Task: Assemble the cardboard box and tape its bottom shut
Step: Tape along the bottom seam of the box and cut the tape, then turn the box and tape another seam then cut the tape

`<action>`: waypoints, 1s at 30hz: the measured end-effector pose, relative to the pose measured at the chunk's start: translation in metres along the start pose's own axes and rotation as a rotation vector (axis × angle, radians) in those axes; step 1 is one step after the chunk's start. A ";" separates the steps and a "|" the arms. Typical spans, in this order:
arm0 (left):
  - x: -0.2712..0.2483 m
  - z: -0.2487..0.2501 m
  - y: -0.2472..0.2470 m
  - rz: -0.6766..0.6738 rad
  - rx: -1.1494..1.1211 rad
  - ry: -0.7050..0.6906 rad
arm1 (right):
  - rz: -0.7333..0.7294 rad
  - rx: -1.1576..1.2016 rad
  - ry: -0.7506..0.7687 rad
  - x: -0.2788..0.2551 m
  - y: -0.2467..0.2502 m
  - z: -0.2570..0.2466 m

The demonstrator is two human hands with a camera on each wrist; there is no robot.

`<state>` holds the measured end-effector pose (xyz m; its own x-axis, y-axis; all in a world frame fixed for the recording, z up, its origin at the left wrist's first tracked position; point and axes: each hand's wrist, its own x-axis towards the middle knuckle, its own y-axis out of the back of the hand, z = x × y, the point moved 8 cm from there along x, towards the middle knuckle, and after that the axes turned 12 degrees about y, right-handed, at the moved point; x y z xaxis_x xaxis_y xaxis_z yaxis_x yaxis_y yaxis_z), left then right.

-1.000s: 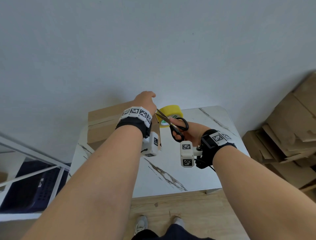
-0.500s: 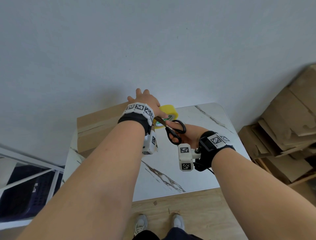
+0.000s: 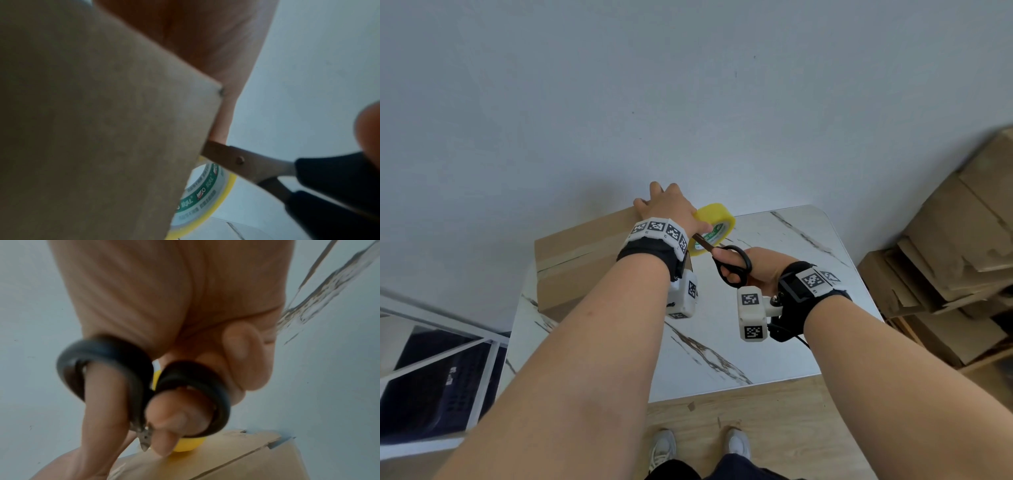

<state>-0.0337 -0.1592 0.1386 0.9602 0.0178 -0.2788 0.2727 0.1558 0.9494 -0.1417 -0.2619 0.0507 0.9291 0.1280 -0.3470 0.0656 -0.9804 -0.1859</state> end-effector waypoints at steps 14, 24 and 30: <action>-0.008 -0.001 0.001 0.082 -0.062 -0.113 | 0.229 -0.940 -0.360 -0.013 0.061 0.042; 0.000 -0.002 -0.006 0.119 -0.056 -0.124 | 0.131 -1.237 -0.479 -0.009 0.062 0.068; -0.001 -0.003 -0.005 0.103 -0.051 -0.125 | 0.141 -1.218 -0.493 -0.011 0.061 0.074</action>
<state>-0.0364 -0.1573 0.1334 0.9837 -0.0865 -0.1576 0.1726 0.2091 0.9625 -0.1746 -0.3118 -0.0249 0.7429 -0.1989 -0.6391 0.5035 -0.4631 0.7294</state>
